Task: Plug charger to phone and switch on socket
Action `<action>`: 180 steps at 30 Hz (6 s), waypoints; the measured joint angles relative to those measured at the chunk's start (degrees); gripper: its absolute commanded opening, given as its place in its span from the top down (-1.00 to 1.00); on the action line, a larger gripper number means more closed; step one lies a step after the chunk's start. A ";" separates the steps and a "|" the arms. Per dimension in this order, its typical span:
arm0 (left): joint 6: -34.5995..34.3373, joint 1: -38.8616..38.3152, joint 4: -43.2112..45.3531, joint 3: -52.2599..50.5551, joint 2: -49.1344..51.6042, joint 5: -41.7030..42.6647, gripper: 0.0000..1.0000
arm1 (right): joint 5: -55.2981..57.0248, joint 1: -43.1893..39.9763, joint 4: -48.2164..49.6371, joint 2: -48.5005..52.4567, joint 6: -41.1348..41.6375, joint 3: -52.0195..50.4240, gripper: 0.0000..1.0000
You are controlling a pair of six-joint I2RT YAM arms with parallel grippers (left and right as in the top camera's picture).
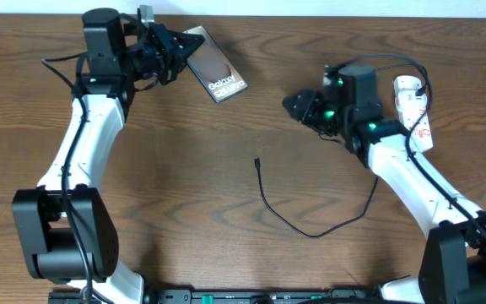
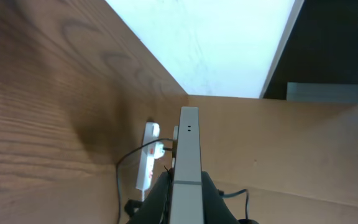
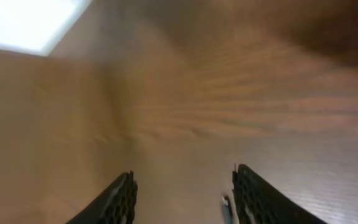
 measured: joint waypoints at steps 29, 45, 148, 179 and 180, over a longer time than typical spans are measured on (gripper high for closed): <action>-2.10 3.69 6.71 0.00 5.20 16.48 0.86 | 13.66 16.55 -14.40 13.68 -13.90 5.84 0.38; -2.08 3.69 8.48 0.00 5.27 16.50 0.85 | 15.34 19.21 -14.86 19.02 -12.48 6.47 0.77; 3.15 3.67 8.55 0.00 5.29 20.31 0.85 | -58.45 3.21 -11.80 15.13 -44.50 16.33 0.98; 3.74 2.05 10.12 0.00 5.31 14.69 0.85 | -54.88 5.27 -0.98 15.13 -28.55 16.33 0.98; 3.74 2.05 10.12 0.00 5.31 14.71 0.86 | -54.71 5.27 -0.57 15.13 -28.09 16.33 0.98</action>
